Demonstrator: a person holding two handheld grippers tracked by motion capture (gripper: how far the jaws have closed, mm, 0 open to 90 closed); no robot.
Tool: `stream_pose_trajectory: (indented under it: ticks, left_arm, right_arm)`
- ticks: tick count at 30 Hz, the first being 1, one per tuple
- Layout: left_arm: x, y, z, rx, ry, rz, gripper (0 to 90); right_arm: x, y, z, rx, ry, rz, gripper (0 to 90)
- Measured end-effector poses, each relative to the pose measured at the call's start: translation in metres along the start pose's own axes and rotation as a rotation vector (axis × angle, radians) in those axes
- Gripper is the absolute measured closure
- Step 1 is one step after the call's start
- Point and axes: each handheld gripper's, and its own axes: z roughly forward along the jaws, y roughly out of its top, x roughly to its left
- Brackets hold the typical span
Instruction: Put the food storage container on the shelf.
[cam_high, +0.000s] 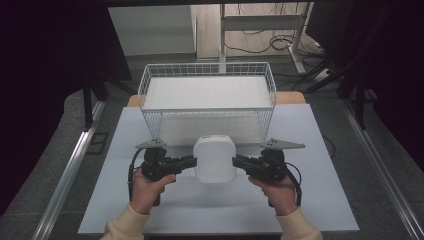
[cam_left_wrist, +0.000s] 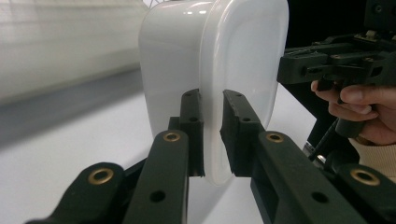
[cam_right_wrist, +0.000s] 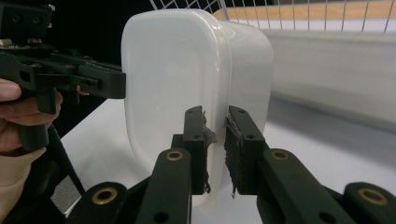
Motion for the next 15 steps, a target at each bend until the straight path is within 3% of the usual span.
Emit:
stream_pose_trajectory:
  ticks: [15]
  left_arm:
    - [0.004,0.038,-0.008,-0.031,0.017,0.022,79.2]
  right_arm:
    - [-0.003,0.038,0.003,-0.044,0.018,-0.025,78.9]
